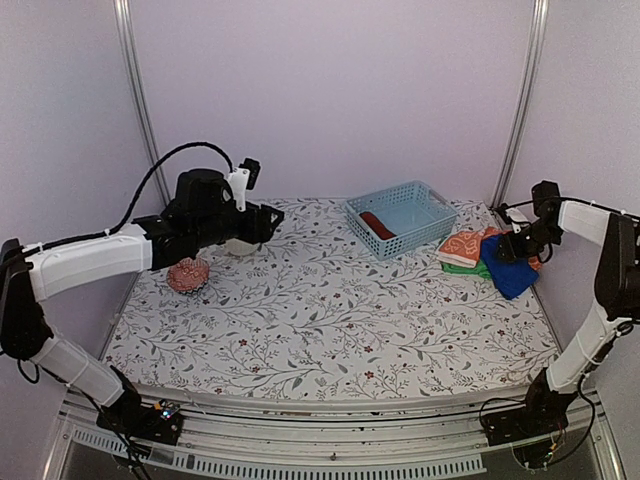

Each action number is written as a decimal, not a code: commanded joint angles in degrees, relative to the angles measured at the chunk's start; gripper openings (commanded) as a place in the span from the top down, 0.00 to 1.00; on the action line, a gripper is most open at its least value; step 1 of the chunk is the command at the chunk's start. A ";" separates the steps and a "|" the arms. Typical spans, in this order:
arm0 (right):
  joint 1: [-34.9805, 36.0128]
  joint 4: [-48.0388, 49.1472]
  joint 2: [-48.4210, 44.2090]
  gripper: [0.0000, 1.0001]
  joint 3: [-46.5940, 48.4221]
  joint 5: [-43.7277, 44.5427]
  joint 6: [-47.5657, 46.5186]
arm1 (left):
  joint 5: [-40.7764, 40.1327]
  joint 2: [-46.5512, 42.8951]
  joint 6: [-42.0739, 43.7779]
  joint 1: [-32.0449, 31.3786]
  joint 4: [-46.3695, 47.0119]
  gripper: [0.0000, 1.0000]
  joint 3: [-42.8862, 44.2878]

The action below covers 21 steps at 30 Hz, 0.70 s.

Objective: Roll the towels
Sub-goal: Pick up the towel from the towel pile.

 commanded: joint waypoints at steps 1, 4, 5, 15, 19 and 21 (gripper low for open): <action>-1.80 0.70 4.38 0.44 6.27 2.29 2.14 | 1.71 1.16 1.97 0.23 -5.43 0.33 3.75; -2.37 0.92 8.60 0.48 10.11 1.94 3.44 | 1.21 2.28 2.42 0.22 -6.75 0.36 5.20; -2.55 0.94 9.87 0.49 11.37 1.14 4.24 | 1.41 2.52 2.51 0.19 -6.85 0.36 5.41; -2.58 0.17 18.03 0.54 21.08 -0.87 8.03 | 4.45 1.61 0.28 -0.25 -6.52 0.38 4.21; -2.58 -0.81 20.04 0.58 23.53 -1.25 8.18 | 3.19 0.17 -0.09 -0.29 -6.52 0.38 2.65; -2.56 -1.14 20.80 0.60 24.11 -0.93 8.38 | 3.02 -0.37 -0.12 -0.28 -6.39 0.38 2.06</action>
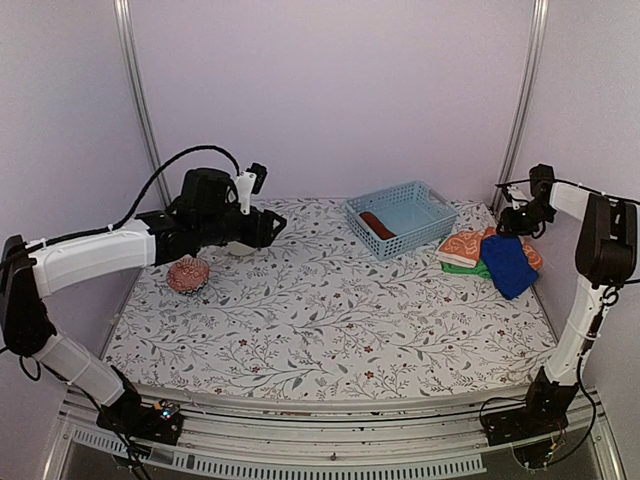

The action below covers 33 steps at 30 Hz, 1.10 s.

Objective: Roll the towels
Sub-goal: Pick up the towel from the towel pile, then place the towel at the center of the board.

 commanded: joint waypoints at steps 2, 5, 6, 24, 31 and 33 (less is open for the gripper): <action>-0.05 -1.47 2.61 0.60 2.46 -0.02 1.58 | -0.30 -2.36 -0.58 -0.27 -0.40 0.38 -1.72; -0.04 -2.04 3.32 0.63 2.34 0.27 1.72 | -0.07 -2.21 -0.41 -0.32 -0.95 0.38 -1.32; -0.10 -2.33 3.45 0.64 2.34 0.27 1.73 | 0.01 -2.20 -0.40 -0.32 -1.05 0.38 -1.21; 1.61 -9.69 -19.69 0.98 6.01 -7.89 1.33 | -1.58 -2.56 1.06 -0.27 -4.59 0.37 0.21; 19.36 -9.01 -23.18 0.98 -2.57 -21.77 -5.13 | -1.72 -3.38 -0.30 -0.26 -5.38 0.37 -0.08; 25.36 -9.93 -21.12 0.98 -2.07 -24.22 -6.34 | -1.99 -3.93 -0.89 -0.24 -5.64 0.37 -0.51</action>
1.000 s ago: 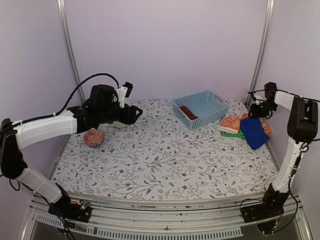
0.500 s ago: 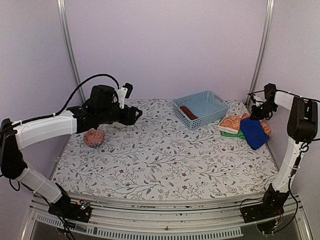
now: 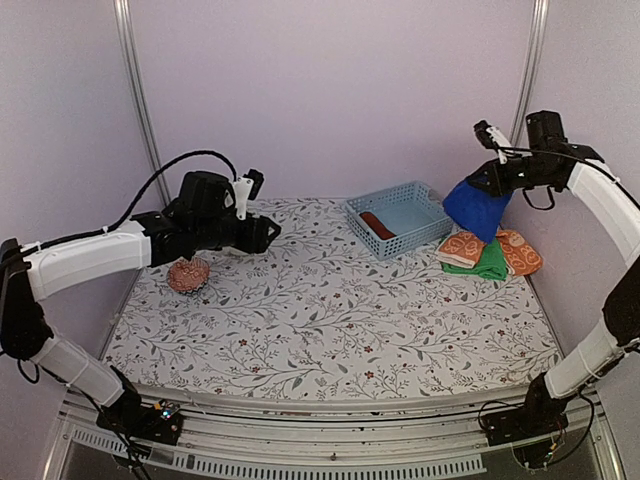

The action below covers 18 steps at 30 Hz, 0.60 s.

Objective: Roll the towels
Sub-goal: Place the towel at the center of the board.

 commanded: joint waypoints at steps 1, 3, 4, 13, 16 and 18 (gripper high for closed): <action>12.36 -4.12 6.26 0.98 -1.10 -9.96 -4.15 | -0.65 -2.65 -1.16 -0.12 -1.08 0.37 0.08; 15.94 -7.04 7.64 0.98 5.17 -15.13 -5.84 | -1.36 -3.49 -1.42 -0.12 -1.62 0.37 -0.52; 16.20 -7.42 7.72 0.98 8.44 -22.04 -6.51 | -1.75 -3.85 -1.47 -0.12 -1.97 0.37 -0.87; 15.80 1.29 13.32 0.78 0.31 -9.28 -4.19 | -1.95 -5.22 -2.70 -0.12 -2.69 0.37 -3.09; 15.59 2.34 15.36 0.63 -8.26 -5.62 -4.77 | -1.08 -4.66 -2.20 -0.12 -2.73 0.37 -3.73; 15.27 4.66 12.61 0.61 -13.94 -2.82 -4.90 | 0.02 -4.00 -1.50 -0.10 -3.17 0.37 -3.88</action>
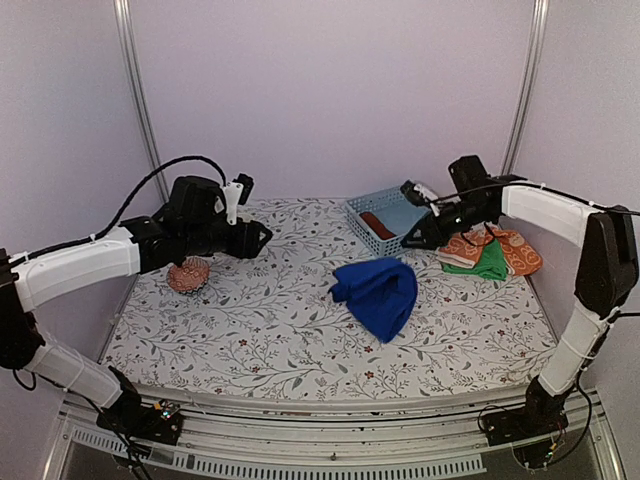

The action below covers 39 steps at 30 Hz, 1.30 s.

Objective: Roll the towels
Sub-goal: Place the towel at the center of the board, then pick up the towel from the center of the board.

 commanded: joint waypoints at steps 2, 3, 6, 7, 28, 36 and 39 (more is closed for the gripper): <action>-1.38 1.89 -2.19 0.59 -14.50 10.33 -0.92 | 4.02 1.34 1.58 -0.18 -1.52 0.38 -0.93; -1.64 2.27 -3.95 0.59 -15.90 11.63 -0.91 | 5.43 1.84 2.24 -0.20 -1.60 0.40 -0.93; -1.64 1.14 -8.21 0.59 -17.88 11.45 -2.69 | 11.44 3.02 3.90 -0.74 -1.48 0.46 -1.28; -1.56 0.37 -9.57 0.59 -19.36 8.33 -3.99 | 13.86 3.49 4.58 -1.12 -0.99 0.47 -1.62; 17.51 -5.47 21.08 0.59 11.37 17.20 1.23 | 16.07 5.55 -5.44 -3.28 7.88 0.54 -11.88; 19.84 -11.51 35.03 0.58 24.57 19.66 4.71 | 14.31 3.30 -5.44 -3.26 7.08 0.54 -13.14; 20.25 -11.34 36.88 0.54 25.16 20.14 5.06 | 14.19 3.30 -5.40 -3.35 7.40 0.54 -13.53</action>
